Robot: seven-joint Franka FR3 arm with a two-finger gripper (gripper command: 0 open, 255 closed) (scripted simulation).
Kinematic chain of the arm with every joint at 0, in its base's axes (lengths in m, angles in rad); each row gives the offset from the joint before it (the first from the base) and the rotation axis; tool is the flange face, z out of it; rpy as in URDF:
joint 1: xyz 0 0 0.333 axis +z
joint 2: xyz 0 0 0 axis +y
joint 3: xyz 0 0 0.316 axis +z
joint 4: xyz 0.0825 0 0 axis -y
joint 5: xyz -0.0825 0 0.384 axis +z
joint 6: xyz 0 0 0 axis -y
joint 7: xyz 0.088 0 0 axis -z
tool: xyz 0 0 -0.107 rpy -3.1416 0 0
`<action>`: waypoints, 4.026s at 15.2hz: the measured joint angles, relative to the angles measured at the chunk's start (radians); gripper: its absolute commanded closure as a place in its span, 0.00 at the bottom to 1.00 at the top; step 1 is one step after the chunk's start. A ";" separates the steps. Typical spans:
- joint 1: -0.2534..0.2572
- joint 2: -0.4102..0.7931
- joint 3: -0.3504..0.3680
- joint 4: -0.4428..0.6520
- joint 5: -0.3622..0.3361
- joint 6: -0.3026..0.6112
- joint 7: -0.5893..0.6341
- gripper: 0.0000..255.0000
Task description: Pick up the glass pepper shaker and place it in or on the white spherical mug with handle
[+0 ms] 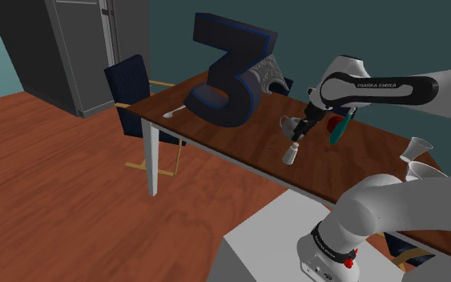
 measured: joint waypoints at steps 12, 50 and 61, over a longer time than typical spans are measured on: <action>0.009 0.209 -0.144 -0.063 0.002 0.266 -0.104 0.00; 0.000 0.070 -0.068 0.107 0.015 -0.038 -0.070 1.00; 0.007 0.040 -0.035 0.233 0.033 -0.195 -0.061 1.00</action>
